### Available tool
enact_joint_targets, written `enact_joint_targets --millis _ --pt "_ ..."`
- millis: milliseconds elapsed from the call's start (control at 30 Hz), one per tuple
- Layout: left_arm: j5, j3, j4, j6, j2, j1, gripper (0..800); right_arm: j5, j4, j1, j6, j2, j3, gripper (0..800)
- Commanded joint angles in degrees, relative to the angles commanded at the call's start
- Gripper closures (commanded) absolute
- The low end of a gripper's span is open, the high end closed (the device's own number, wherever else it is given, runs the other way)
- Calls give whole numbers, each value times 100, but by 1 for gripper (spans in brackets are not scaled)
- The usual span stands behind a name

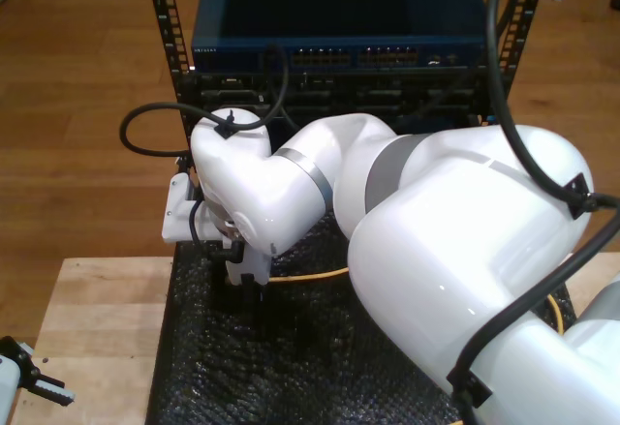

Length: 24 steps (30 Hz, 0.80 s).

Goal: Grab the cable and plug it in

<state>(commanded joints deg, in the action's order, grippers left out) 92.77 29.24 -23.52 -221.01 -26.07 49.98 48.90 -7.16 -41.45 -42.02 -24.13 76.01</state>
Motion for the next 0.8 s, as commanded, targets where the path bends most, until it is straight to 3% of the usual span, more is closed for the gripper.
enact_joint_targets --millis 400,800 --pt "0 0 0 0 0 0 0 0 9 -9 9 -9 62 495" --pt "0 0 0 0 0 0 0 0 9 -18 9 -44 97 520"
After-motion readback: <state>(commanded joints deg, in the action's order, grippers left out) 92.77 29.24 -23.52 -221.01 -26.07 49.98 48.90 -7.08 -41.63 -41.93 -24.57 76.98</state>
